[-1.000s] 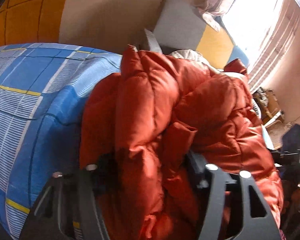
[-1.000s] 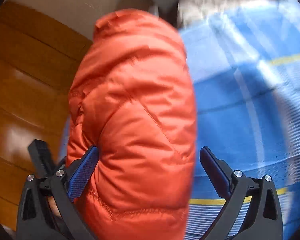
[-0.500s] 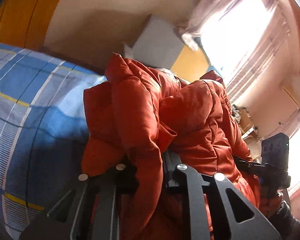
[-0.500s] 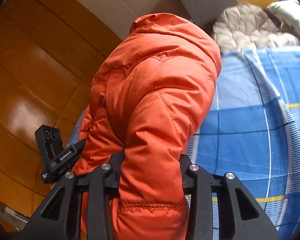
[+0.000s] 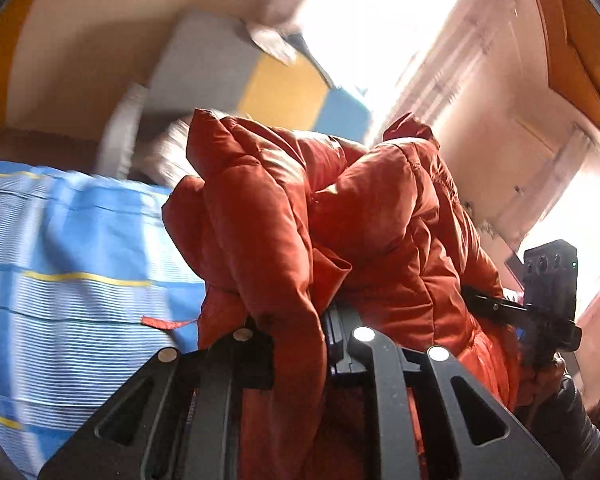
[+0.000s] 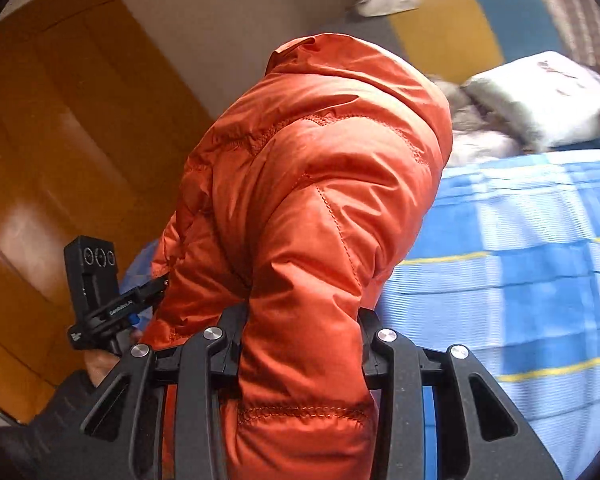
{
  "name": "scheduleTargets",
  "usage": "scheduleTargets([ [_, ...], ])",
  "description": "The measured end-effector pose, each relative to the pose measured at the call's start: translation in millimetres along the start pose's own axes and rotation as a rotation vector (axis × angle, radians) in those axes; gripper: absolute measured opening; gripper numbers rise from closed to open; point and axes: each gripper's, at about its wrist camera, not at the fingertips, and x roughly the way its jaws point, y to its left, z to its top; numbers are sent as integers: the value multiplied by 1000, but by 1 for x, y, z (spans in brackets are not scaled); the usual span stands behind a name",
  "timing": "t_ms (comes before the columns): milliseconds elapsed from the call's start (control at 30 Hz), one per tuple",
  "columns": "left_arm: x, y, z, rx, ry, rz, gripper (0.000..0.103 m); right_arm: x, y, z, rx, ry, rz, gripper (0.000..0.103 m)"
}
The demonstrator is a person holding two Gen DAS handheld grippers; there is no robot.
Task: Fold large clothes
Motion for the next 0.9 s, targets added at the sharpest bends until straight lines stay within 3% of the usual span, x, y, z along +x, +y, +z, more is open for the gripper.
scheduleTargets([
  [133,58,-39,-6,40,93,-10,15,-25,-59,-10,55,6,-79,36],
  [267,106,-57,-20,68,192,42,15,-24,-107,-25,95,55,-160,36],
  [433,130,-56,-33,51,233,103,16,-15,-140,-51,158,68,-200,49],
  [567,135,-62,-38,82,233,169,18,-21,-130,-55,151,48,-266,65],
  [700,131,-70,-44,75,214,238,22,-34,-110,-59,117,18,-425,83],
  [900,125,-80,-45,76,191,328,30,-61,-63,-67,60,-93,-637,83],
])
